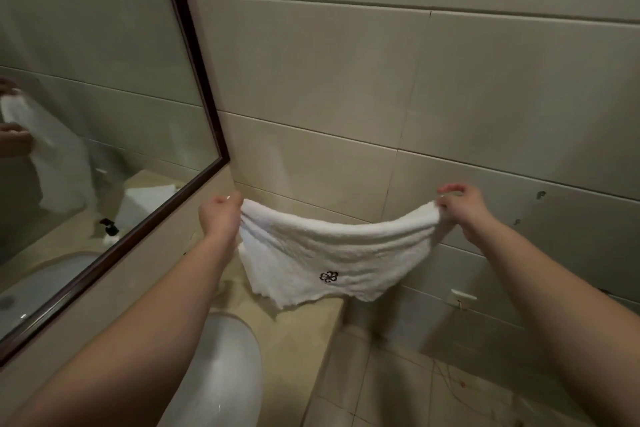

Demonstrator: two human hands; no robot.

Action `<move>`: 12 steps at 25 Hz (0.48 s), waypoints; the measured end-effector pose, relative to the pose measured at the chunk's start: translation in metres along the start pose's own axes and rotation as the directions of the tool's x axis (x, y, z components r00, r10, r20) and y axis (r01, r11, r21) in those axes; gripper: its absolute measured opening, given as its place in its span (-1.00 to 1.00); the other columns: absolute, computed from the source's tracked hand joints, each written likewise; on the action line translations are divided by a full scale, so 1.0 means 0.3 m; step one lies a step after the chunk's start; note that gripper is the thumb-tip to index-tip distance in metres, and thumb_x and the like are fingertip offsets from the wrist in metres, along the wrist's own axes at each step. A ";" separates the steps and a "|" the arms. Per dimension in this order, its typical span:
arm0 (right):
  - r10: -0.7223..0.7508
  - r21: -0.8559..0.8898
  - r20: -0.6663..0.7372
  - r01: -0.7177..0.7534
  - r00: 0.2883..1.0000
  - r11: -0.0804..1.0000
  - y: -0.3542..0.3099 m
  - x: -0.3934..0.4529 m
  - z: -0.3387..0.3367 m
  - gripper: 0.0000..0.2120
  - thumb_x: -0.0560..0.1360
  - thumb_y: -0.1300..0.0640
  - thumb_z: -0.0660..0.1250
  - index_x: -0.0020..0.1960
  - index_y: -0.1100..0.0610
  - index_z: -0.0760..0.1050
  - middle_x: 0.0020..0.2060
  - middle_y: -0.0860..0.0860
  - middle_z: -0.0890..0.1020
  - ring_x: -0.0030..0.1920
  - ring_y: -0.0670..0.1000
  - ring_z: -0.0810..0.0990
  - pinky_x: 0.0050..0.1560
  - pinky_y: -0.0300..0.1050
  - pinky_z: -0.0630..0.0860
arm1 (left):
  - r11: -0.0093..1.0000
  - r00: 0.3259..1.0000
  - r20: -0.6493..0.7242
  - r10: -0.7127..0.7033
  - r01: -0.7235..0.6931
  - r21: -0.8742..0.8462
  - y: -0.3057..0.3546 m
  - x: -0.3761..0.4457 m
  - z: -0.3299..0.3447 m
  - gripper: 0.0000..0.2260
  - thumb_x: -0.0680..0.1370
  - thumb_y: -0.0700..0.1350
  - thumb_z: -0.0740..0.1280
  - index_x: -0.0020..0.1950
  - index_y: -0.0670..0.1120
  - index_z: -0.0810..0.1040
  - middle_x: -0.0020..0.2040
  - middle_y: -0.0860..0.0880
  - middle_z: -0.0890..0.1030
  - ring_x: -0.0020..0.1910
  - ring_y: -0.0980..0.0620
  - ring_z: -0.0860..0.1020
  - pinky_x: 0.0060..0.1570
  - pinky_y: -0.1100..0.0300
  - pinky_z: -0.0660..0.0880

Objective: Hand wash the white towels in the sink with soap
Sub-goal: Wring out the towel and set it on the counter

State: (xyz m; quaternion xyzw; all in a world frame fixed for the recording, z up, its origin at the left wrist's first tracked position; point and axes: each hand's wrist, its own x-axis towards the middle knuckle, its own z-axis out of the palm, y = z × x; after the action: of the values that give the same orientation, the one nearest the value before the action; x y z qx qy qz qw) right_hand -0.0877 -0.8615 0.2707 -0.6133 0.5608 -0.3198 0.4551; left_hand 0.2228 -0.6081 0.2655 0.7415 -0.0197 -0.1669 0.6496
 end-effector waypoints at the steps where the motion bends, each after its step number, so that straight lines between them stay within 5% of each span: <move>1: -0.022 -0.030 0.001 0.022 1.000 0.999 -0.020 0.006 -0.009 -0.79 0.46 0.42 0.30 -0.06 0.14 0.53 -0.38 0.06 0.46 -0.37 0.01 0.37 -0.39 -0.17 0.25 | 1.000 1.000 -0.013 0.015 -0.014 0.017 0.004 -0.003 -0.009 -0.88 0.51 -0.14 0.39 -0.06 -0.14 0.50 -0.16 -0.07 0.51 -0.20 -0.03 0.47 -0.27 0.17 0.42; 5: -0.096 -0.198 -0.003 0.093 0.995 0.976 -0.070 0.027 -0.028 -0.75 0.41 0.36 0.39 -0.26 0.04 0.47 -0.35 0.09 0.48 -0.21 0.08 0.44 -0.30 -0.15 0.31 | 1.000 1.000 -0.001 0.030 -0.030 0.008 0.026 0.020 -0.045 -0.66 0.43 -0.17 0.43 0.15 -0.05 0.44 0.05 -0.11 0.55 0.00 -0.09 0.54 0.10 -0.01 0.53; 9: -0.222 -0.466 -0.010 0.192 0.975 0.864 -0.123 0.037 -0.037 -0.83 0.40 0.24 0.43 -0.06 0.05 0.53 0.08 0.22 0.46 -0.01 0.20 0.51 0.04 -0.10 0.43 | 0.980 0.976 0.154 0.154 -0.171 0.106 0.056 0.014 -0.043 -0.84 0.49 -0.24 0.39 0.04 -0.11 0.67 -0.06 -0.05 0.63 -0.05 0.00 0.57 0.02 0.16 0.49; 12: -0.281 -0.514 -0.036 0.223 0.959 0.828 -0.158 0.044 -0.059 -0.83 0.42 0.23 0.45 -0.02 0.15 0.55 0.17 0.26 0.42 0.14 0.21 0.46 0.21 -0.05 0.40 | 0.956 0.956 0.210 0.207 -0.243 0.164 0.081 -0.003 -0.051 -0.82 0.48 -0.26 0.44 0.07 -0.15 0.70 0.04 -0.06 0.63 -0.11 0.19 0.52 -0.13 0.31 0.43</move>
State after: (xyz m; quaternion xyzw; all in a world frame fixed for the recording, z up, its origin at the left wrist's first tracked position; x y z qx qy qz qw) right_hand -0.0828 -0.8801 0.3192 -0.7607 0.5633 -0.2524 0.2008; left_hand 0.2308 -0.5970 0.2907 0.7730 -0.1819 -0.1592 0.5866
